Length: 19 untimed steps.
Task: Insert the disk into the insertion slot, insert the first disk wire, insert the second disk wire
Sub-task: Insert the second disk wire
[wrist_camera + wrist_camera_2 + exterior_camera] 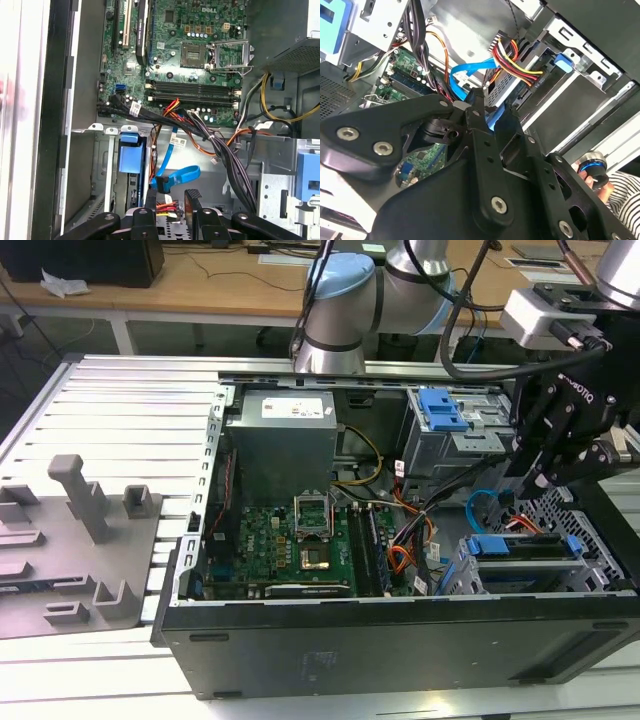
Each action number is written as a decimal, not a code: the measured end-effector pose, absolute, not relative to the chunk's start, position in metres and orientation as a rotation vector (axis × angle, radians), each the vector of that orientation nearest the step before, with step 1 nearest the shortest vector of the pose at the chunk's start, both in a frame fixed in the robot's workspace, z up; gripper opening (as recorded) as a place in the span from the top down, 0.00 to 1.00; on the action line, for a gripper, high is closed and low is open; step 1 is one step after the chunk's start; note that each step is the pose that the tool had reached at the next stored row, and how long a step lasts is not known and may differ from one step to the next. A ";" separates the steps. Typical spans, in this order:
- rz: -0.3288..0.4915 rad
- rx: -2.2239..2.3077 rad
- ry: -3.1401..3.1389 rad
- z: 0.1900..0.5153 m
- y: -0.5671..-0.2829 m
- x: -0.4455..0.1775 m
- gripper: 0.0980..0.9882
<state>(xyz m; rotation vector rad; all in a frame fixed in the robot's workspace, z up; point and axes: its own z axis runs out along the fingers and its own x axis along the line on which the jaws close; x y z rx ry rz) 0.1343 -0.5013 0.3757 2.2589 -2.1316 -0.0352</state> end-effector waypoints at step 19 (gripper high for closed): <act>0.002 2.241 -2.116 0.364 -0.501 0.124 0.80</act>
